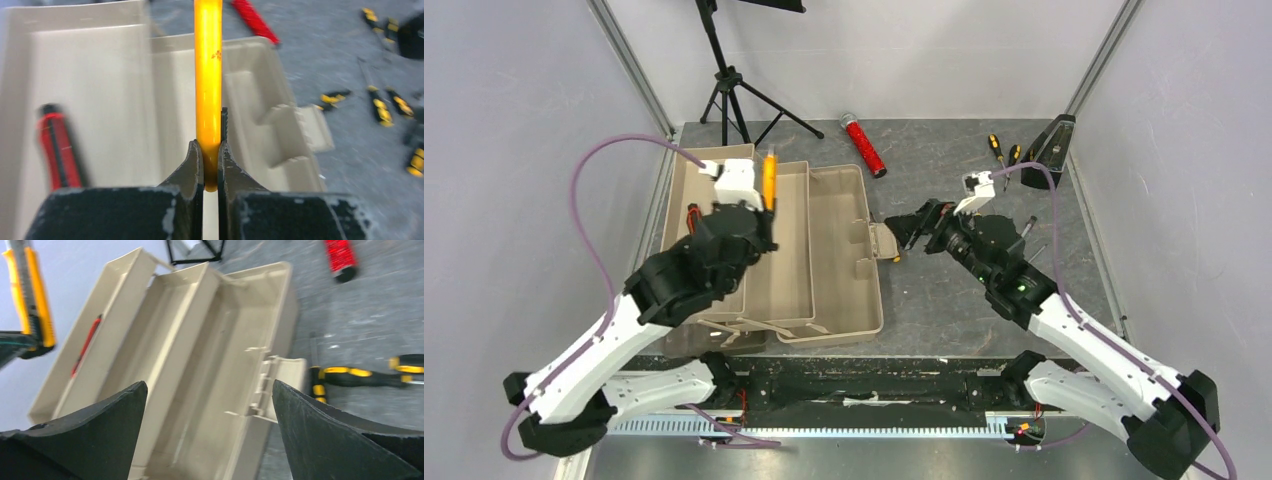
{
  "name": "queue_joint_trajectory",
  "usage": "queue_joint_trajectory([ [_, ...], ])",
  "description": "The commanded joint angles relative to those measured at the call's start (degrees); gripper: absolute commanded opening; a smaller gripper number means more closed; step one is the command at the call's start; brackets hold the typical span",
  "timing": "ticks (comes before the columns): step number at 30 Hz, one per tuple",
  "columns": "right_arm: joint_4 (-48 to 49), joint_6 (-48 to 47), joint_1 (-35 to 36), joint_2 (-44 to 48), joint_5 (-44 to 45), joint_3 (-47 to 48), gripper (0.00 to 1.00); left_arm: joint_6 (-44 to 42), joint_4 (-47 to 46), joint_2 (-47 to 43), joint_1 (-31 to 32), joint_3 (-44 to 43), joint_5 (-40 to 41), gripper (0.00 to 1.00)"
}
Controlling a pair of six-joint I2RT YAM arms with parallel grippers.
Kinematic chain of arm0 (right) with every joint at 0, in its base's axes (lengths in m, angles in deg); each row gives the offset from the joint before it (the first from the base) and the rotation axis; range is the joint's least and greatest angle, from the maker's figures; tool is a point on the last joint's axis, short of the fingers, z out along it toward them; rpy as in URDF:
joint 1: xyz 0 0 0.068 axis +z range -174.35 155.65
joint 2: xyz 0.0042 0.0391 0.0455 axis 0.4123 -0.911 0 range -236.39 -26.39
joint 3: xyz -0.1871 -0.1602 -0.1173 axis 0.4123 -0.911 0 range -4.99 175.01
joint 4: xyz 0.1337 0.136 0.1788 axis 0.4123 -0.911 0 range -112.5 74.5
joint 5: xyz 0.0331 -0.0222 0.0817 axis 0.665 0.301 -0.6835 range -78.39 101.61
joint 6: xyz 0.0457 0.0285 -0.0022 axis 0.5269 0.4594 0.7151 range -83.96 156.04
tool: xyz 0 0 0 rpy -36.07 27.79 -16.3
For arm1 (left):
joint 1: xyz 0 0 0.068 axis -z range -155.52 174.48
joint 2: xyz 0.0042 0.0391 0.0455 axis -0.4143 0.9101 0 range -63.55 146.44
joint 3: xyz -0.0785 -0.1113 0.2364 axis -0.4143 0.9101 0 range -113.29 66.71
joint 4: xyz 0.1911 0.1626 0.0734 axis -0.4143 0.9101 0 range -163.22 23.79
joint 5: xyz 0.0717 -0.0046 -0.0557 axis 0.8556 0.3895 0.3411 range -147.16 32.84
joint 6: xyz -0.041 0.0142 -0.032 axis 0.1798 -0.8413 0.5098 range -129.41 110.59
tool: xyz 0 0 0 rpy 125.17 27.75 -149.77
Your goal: Pack the tool kit
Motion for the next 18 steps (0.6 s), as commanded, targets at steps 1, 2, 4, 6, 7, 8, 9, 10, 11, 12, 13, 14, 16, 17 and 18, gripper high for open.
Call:
queue_joint_trajectory([
  [1, -8.7, -10.1, -3.0, 5.1, 7.9, 0.8, 0.98, -3.4, 7.7, -2.9, -10.9, -1.3, 3.4, 0.02],
  [2, -10.7, -11.8, -3.3, 5.7, 9.9, 0.7, 0.98, -3.8, 7.7, -3.3, -15.1, -0.6, 0.8, 0.02],
  [4, -13.4, -14.6, -3.5, 7.1, 13.0, 0.8, 0.98, -5.0, 7.2, -3.5, -22.4, 1.1, -4.6, 0.02],
  [6, -15.5, -17.0, -3.7, 8.2, 15.7, 1.0, 0.98, -5.8, 6.0, -2.9, -27.2, 2.8, -8.9, 0.02],
  [7, -16.3, -18.1, -3.8, 8.7, 17.1, 1.0, 0.98, -5.9, 5.6, -2.4, -28.7, 3.4, -10.5, 0.02],
  [8, -17.1, -18.8, -3.9, 9.2, 18.1, 1.0, 0.98, -5.9, 4.9, -2.1, -29.7, 4.0, -11.3, 0.02],
  [9, -17.6, -19.4, -3.8, 9.6, 19.3, 0.9, 0.98, -6.0, 3.7, -1.7, -30.8, 4.5, -12.4, 0.02],
  [10, -18.0, -19.9, -4.0, 10.0, 20.0, 0.9, 0.98, -6.2, 2.4, -1.5, -31.7, 5.4, -13.7, 0.02],
  [11, -18.1, -20.3, -3.9, 10.3, 20.4, 0.7, 0.98, -6.4, 1.1, -0.9, -33.5, 5.9, -15.8, 0.02],
  [12, -18.2, -20.6, -3.9, 10.6, 20.7, 0.6, 0.98, -6.3, 0.4, -0.2, -35.0, 6.2, -18.0, 0.02],
  [13, -18.3, -20.8, -4.0, 10.8, 20.8, 0.4, 0.98, -6.0, -0.3, 0.8, -36.7, 6.4, -20.7, 0.02],
  [14, -18.3, -21.0, -4.0, 10.9, 20.9, 0.2, 0.98, -5.7, -1.0, 1.7, -38.3, 6.5, -23.1, 0.02],
  [16, -18.4, -21.3, -4.0, 11.0, 21.1, 0.1, 0.98, -5.2, -2.5, 2.6, -40.4, 6.8, -26.2, 0.03],
  [17, -18.6, -21.4, -4.0, 11.0, 21.2, 0.1, 0.98, -4.9, -3.1, 2.7, -41.3, 6.9, -27.2, 0.05],
  [18, -18.7, -21.7, -4.0, 11.0, 21.4, 0.0, 0.98, -4.7, -3.4, 2.6, -42.2, 7.1, -28.0, 0.1],
])
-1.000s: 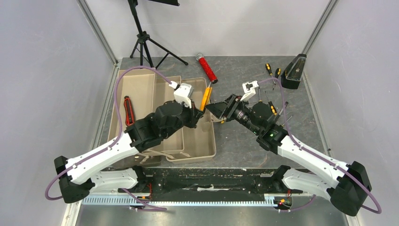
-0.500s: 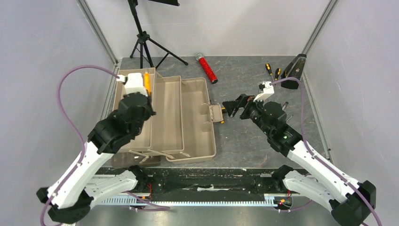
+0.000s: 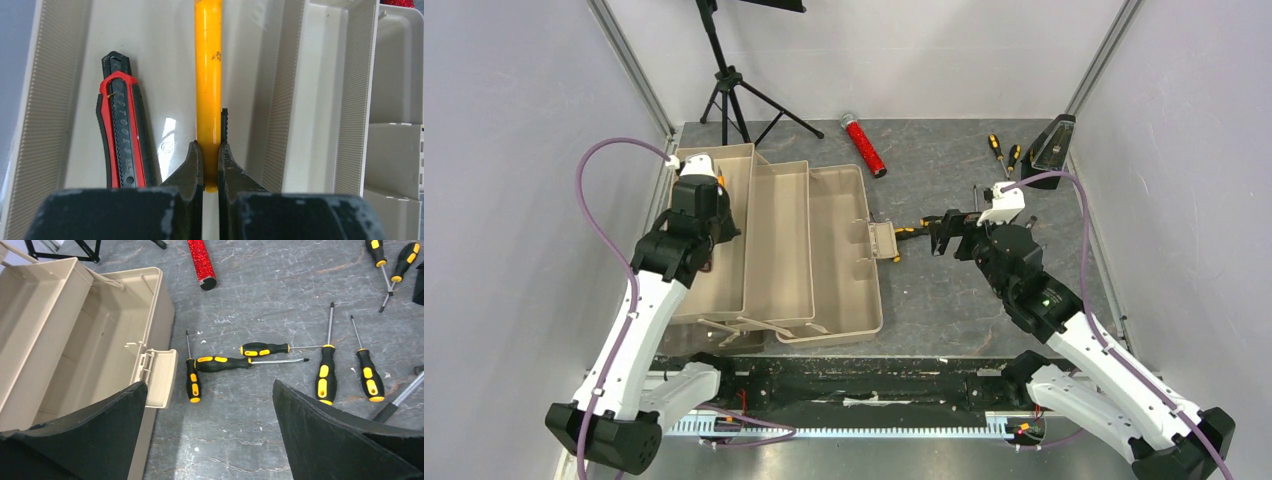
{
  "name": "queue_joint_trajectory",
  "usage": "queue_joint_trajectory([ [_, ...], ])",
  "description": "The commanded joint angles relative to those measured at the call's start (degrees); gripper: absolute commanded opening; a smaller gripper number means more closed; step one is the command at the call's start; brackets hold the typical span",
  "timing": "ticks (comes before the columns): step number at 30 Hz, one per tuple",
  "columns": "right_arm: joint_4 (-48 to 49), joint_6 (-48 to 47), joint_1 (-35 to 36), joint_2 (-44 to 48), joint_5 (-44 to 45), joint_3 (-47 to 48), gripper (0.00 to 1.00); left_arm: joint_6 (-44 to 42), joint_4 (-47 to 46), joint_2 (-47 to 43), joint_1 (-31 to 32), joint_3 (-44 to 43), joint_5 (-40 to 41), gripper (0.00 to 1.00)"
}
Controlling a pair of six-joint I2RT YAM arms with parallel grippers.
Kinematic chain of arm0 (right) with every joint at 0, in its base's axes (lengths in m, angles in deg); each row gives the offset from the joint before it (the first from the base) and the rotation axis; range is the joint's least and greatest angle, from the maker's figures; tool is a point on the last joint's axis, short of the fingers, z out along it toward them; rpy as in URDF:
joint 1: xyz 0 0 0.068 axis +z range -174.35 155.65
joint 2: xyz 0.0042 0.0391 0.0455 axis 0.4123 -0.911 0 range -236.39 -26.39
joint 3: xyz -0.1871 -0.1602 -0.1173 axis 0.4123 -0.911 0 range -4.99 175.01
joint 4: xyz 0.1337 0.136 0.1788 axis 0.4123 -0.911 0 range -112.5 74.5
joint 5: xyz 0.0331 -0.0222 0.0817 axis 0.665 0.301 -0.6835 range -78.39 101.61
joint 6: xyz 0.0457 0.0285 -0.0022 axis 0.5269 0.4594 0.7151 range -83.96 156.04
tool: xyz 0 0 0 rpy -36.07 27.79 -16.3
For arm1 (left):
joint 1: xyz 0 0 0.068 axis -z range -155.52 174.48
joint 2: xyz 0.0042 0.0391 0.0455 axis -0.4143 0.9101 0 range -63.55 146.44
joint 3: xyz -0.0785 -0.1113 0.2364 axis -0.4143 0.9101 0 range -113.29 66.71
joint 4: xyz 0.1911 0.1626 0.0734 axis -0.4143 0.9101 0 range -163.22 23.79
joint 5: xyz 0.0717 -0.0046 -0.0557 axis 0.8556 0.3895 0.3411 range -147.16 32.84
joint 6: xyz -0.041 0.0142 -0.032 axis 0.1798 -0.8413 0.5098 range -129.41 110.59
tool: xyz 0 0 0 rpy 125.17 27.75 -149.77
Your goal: Pack the tool kit
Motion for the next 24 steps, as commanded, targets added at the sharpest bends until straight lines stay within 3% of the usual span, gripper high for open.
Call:
queue_joint_trajectory([
  [1, -0.4, -2.9, -0.2, 0.8, 3.0, 0.0, 0.98, -1.1, -6.4, -0.3, -4.1, -0.3, -8.4, 0.14],
  [9, -1.2, -4.4, -0.3, 0.3, 4.2, -0.1, 0.98, -0.7, -5.4, -2.0, -10.4, 0.5, -11.1, 0.52],
  [18, -2.9, -5.9, -0.4, -0.8, 6.6, 0.9, 0.98, 0.3, -4.8, -5.0, -13.4, 0.3, -14.3, 0.72],
  [24, -6.2, -6.5, -0.4, -2.6, 9.1, 2.8, 0.98, -0.1, -5.3, -11.8, -13.4, -0.5, -17.8, 0.87],
])
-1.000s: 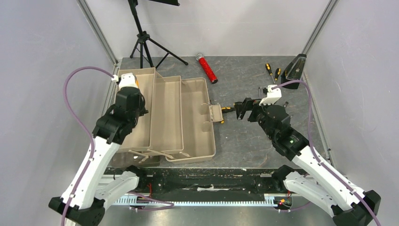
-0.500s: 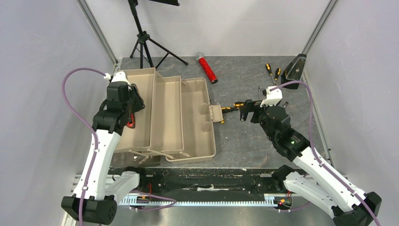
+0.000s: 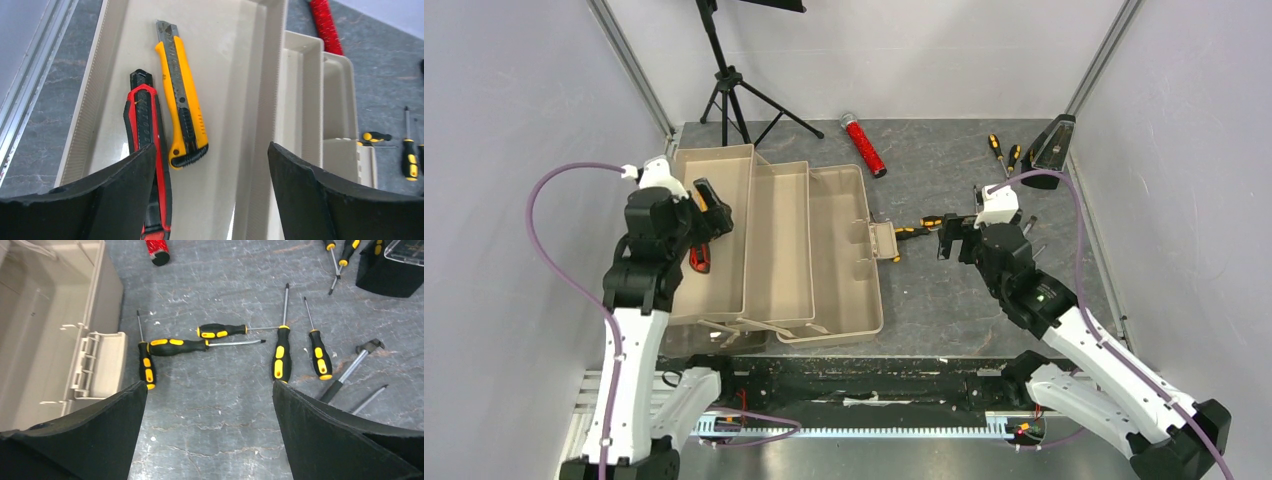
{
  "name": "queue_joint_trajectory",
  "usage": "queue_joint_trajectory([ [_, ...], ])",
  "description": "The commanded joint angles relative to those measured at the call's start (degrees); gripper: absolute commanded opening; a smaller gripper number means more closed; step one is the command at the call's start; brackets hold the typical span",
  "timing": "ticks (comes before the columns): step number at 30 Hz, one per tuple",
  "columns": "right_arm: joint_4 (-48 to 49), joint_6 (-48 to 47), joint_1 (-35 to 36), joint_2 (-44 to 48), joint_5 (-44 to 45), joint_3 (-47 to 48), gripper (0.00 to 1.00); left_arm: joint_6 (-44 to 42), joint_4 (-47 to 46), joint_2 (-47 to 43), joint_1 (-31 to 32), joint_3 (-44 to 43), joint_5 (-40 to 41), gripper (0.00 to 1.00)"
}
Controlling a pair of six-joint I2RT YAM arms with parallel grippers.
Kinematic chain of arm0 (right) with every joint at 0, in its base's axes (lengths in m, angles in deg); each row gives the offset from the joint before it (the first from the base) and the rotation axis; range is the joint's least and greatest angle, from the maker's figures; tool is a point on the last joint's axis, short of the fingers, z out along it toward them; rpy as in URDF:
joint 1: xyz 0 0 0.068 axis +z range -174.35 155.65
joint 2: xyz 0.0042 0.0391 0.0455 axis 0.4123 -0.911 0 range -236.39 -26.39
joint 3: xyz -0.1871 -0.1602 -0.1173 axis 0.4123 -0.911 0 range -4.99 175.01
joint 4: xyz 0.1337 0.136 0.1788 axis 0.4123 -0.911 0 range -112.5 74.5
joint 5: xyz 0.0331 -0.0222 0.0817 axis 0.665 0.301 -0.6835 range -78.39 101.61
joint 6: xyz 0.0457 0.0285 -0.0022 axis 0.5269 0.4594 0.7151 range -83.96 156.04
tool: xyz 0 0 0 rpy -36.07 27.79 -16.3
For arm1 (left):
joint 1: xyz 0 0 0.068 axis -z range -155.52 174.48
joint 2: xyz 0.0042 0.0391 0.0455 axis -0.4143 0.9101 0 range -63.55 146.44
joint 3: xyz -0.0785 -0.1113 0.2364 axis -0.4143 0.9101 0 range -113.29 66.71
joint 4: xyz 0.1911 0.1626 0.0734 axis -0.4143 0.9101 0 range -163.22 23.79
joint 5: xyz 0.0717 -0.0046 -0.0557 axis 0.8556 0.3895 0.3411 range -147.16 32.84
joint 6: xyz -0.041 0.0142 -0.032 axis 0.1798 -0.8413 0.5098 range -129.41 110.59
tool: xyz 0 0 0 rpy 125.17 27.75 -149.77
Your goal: Pack the tool kit
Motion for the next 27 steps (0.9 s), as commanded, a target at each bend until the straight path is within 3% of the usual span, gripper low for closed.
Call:
queue_joint_trajectory([
  [1, -2.2, -1.2, -0.4, -1.6, 3.0, 3.2, 0.98, -0.3, -2.7, -6.7, -0.2, -0.9, -3.9, 0.9],
  [9, -9.3, 1.8, -5.0, -7.3, 4.4, 3.7, 0.98, 0.0, -10.9, -22.8, -0.2, 10.0, -3.4, 0.99],
  [17, -9.6, 9.3, -20.3, -13.9, 2.2, 1.8, 0.95, -0.8, -15.0, -29.0, 1.6, 17.6, 3.4, 1.0],
  [22, -3.9, 17.5, -32.7, -20.3, -6.7, -1.9, 0.83, -1.6, -17.0, -32.6, 4.9, 21.0, 9.7, 0.99],
  [27, 2.1, 19.6, -37.9, -25.9, -5.7, -3.3, 0.63, -2.4, -17.2, -35.6, 7.4, 23.3, 13.5, 0.99],
])
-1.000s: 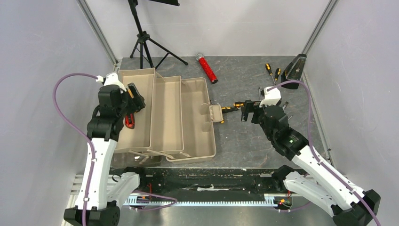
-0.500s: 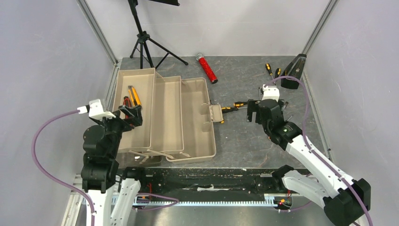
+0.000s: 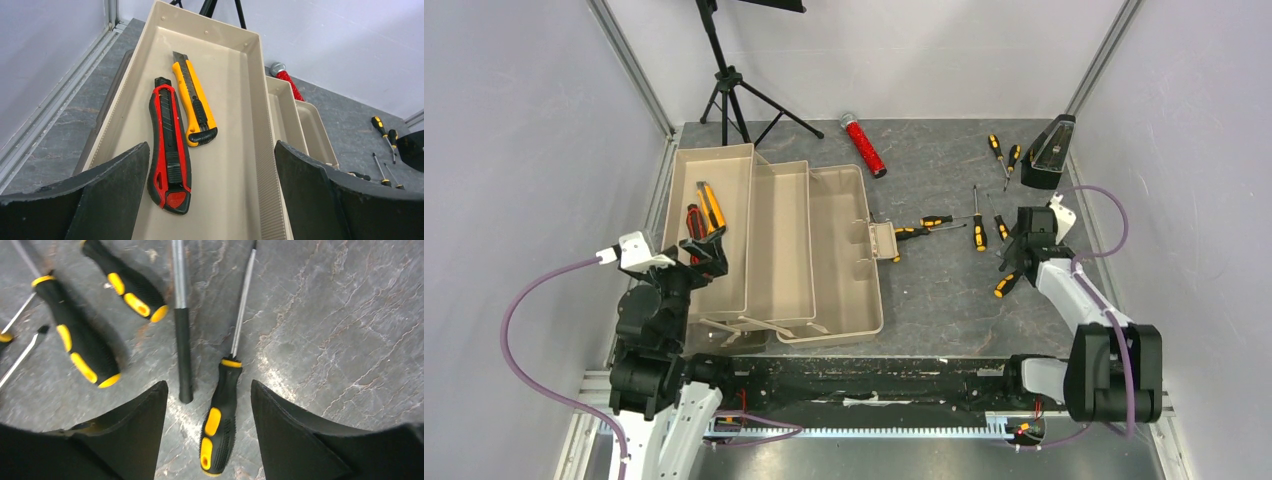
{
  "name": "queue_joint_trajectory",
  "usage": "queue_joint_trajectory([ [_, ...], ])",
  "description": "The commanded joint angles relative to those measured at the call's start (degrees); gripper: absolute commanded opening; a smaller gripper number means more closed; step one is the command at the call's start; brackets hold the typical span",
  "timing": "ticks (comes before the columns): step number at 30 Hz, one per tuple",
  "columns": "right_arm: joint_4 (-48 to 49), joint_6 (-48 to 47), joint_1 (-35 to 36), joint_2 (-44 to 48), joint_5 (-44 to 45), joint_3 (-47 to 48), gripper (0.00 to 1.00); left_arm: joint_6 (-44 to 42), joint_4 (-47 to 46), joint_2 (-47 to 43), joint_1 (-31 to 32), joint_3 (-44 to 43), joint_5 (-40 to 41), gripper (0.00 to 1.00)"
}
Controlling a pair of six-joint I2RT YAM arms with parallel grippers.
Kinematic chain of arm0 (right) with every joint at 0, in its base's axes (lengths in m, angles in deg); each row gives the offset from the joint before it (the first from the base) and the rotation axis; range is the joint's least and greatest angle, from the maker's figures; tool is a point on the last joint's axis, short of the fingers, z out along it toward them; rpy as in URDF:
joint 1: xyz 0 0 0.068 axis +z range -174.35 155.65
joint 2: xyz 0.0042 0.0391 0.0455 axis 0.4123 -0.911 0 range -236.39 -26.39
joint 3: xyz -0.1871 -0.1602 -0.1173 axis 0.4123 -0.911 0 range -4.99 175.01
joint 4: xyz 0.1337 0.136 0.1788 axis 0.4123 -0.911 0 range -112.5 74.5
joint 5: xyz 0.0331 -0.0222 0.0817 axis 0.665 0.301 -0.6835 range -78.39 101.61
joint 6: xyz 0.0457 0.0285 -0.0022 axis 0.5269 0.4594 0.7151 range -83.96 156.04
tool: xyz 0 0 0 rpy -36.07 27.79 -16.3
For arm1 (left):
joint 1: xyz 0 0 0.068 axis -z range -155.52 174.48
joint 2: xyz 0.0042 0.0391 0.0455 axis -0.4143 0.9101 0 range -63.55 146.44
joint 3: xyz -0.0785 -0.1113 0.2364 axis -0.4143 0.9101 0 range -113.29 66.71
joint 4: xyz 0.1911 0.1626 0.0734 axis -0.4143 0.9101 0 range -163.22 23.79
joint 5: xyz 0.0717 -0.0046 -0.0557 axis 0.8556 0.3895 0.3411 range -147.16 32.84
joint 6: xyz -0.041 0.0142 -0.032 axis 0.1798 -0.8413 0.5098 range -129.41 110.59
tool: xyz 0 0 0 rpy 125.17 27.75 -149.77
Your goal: Pack the tool kit
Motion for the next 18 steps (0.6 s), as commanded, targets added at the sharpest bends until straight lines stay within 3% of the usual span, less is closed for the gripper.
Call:
queue_joint_trajectory([
  [1, 7.5, 3.7, -2.9, -3.7, -1.0, 0.2, 0.6, -2.4, -4.0, -2.4, 1.8, 1.7, 5.4, 0.98],
  [9, 8.3, -1.6, -3.7, -13.3, -0.7, 5.8, 0.41, -2.6, -3.2, -3.8, 2.4, 2.0, 7.0, 0.98],
  [18, 8.7, -2.6, -3.7, -13.5, -0.1, 7.0, 0.4, -2.5, -2.6, -3.2, 2.4, 2.1, 7.3, 0.97],
])
